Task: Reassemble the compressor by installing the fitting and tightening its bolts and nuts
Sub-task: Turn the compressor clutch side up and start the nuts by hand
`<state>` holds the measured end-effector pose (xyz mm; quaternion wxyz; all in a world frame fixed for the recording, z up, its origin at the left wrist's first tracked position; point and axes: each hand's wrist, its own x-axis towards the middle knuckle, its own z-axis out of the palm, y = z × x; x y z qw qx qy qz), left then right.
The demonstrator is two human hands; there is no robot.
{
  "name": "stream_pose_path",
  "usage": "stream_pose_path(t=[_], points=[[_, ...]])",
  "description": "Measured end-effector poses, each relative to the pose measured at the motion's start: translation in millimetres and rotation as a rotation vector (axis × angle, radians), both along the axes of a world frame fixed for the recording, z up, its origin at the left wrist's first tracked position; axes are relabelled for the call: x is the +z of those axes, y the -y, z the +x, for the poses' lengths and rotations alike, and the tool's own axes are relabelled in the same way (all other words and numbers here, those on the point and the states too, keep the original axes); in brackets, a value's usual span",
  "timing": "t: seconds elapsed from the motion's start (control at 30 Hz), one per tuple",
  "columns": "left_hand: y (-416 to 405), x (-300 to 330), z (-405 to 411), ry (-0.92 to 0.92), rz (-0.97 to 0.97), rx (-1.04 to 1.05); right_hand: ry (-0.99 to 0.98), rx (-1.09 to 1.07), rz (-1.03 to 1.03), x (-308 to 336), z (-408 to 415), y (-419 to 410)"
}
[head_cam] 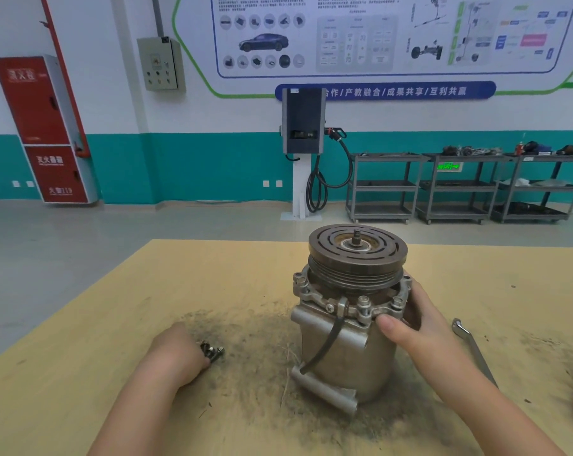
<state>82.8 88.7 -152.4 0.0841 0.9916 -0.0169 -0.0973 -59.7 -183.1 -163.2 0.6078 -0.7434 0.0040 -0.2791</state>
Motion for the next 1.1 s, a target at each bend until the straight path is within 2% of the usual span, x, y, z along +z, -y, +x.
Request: stream_pose_path(t=[0.1,0.17,0.23,0.27,0.33,0.37,0.43,0.5,0.63,0.73,0.93,1.0,1.03,1.1], points=[[-0.6,-4.9,5.9,0.053,0.054,-0.033,-0.009,0.0,0.0,-1.7,0.1,1.4],[-3.1,-3.3,4.6,0.094,-0.039,0.005,-0.027,-0.001,-0.005,-2.5,-0.1,2.0],[-5.8,4.1,3.2,0.225,-0.323,0.082,-0.036,-0.001,-0.006,-2.9,-0.4,2.3],[-4.6,9.3,-0.6,0.295,-0.547,0.096,-0.043,-0.001,-0.004,-2.7,-0.1,2.6],[5.8,28.3,-20.5,0.323,-1.074,-0.014,-0.058,0.001,0.017,-1.2,0.0,1.3],[14.6,40.7,-33.4,0.276,-1.26,-0.127,-0.053,0.005,0.036,-0.5,0.5,1.1],[30.9,58.1,-51.7,0.223,-1.372,-0.338,-0.033,0.019,0.066,0.5,1.4,2.1],[42.9,67.1,-56.4,0.267,-1.285,-0.435,-0.026,0.039,0.077,1.9,0.8,2.9],[48.7,72.7,-51.2,0.318,-1.008,-0.505,-0.062,0.095,0.095,4.9,-0.8,7.9],[46.2,74.2,-50.5,0.341,-0.895,-0.552,-0.102,0.172,0.095,7.6,-2.6,10.7],[52.1,90.7,-47.4,0.639,-0.405,-0.803,-0.1,0.2,0.127,6.9,-5.1,8.9],[58.3,93.4,-46.0,0.671,-0.266,-0.891,-0.092,0.192,0.125,6.9,-7.0,8.1],[59.8,93.3,-46.8,0.677,-0.25,-0.897,-0.091,0.184,0.118,7.4,-8.1,7.0],[57.5,90.4,-47.8,0.62,-0.397,-0.832,-0.093,0.173,0.13,10.2,-11.1,3.6]])
